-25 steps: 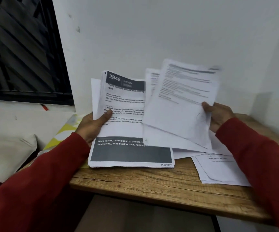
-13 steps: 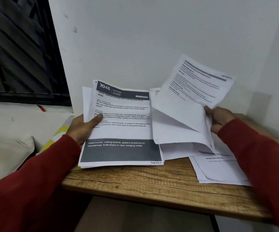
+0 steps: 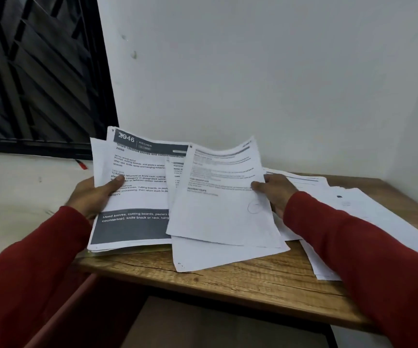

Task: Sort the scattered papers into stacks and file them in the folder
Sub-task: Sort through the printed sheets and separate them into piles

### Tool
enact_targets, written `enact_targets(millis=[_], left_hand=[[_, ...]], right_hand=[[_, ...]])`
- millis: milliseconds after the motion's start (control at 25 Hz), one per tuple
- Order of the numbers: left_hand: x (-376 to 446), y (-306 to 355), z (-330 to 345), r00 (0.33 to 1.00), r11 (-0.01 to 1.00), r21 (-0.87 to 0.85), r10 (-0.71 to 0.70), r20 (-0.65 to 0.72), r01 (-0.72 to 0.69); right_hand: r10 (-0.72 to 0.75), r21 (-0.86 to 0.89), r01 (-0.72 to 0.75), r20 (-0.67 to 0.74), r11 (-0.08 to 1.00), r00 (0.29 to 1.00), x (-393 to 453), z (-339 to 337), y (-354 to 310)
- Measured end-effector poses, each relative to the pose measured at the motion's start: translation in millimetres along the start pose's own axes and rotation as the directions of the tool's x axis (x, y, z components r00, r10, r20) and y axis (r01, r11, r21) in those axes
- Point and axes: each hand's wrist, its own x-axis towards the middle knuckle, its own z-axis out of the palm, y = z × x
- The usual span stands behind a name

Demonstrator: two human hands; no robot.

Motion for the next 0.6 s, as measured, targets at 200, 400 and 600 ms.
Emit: enact_targets(millis=[200, 400, 600], left_hand=[[0.1, -7.8, -3.8, 1.0, 0.999, 0.017, -0.03, -0.004, 0.03], [0.9, -10.6, 6.4, 0.999, 0.999, 0.021, -0.041, 0.005, 0.04], [-0.5, -16.5, 15.0, 0.999, 0.999, 0.03, -0.044, 0.005, 0.044]], right_hand=[[-0.148, -0.323, 0.095, -0.144, 0.942, 0.978, 21.8, -28.4, -5.0], [-0.215, -0.497, -0.005, -0.384, 0.868, 0.898, 27.5, -103.0, -13.7], [-0.356, -0.946, -0.054, -0.173, 0.32, 0.918, -5.9, -92.0, -14.7]])
